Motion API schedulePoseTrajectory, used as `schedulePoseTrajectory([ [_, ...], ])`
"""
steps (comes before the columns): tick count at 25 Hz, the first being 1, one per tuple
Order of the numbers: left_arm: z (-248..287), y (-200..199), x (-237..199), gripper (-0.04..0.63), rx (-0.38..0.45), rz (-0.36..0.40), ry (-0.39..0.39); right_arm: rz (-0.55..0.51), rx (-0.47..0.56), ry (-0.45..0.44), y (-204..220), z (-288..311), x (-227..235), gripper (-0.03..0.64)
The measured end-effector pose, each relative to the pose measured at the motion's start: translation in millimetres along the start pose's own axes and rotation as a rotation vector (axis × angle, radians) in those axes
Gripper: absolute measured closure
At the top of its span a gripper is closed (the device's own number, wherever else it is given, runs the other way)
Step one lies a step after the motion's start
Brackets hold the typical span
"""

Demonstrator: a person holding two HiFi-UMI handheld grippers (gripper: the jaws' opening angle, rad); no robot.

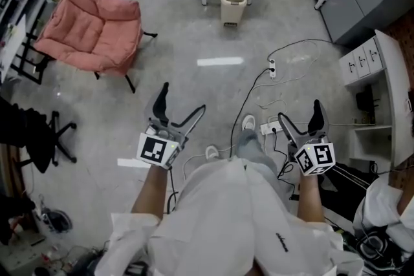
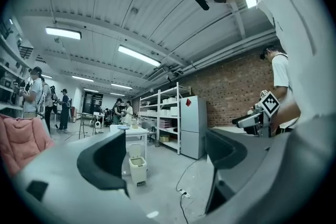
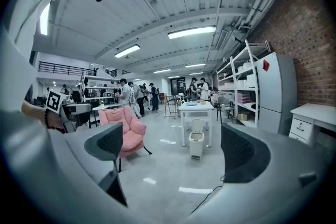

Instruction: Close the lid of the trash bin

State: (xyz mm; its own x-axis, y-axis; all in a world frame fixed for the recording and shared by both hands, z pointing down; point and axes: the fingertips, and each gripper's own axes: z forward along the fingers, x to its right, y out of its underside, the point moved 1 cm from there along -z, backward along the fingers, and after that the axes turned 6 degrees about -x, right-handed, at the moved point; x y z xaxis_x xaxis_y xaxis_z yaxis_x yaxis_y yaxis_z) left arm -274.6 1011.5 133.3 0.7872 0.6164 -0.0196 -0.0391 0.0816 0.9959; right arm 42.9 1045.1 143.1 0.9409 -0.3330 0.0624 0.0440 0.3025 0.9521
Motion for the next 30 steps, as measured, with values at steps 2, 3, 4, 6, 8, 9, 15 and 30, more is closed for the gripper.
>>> schedulePoseTrajectory([
  [2,8,-6,-2,0.146,0.012,-0.022,-0.009,0.005,-0.001,-0.005,-1,7,4,0.044],
  [3,12,-8,-4,0.146,0.014,-0.021,-0.012,0.009,0.000,-0.008,-2,12,7,0.044],
  [4,16,-8,-6,0.146,0.016,-0.012,-0.013,0.013,0.000,-0.012,-3,16,9,0.044],
  [6,26,-9,-10,0.146,0.016,0.021,-0.015,0.020,0.003,-0.024,-4,28,16,0.044],
  [8,41,-10,-14,0.146,0.021,0.027,-0.024,0.026,0.011,-0.038,-7,42,27,0.044],
  [9,50,-11,-15,0.146,0.025,0.023,-0.031,0.030,0.014,-0.045,-8,50,35,0.044],
  [15,117,-28,-46,0.146,0.046,-0.032,-0.070,0.037,0.033,-0.089,-34,113,77,0.044],
  [30,292,-47,-65,0.147,0.003,-0.039,-0.089,0.075,0.037,-0.206,-76,220,189,0.045],
])
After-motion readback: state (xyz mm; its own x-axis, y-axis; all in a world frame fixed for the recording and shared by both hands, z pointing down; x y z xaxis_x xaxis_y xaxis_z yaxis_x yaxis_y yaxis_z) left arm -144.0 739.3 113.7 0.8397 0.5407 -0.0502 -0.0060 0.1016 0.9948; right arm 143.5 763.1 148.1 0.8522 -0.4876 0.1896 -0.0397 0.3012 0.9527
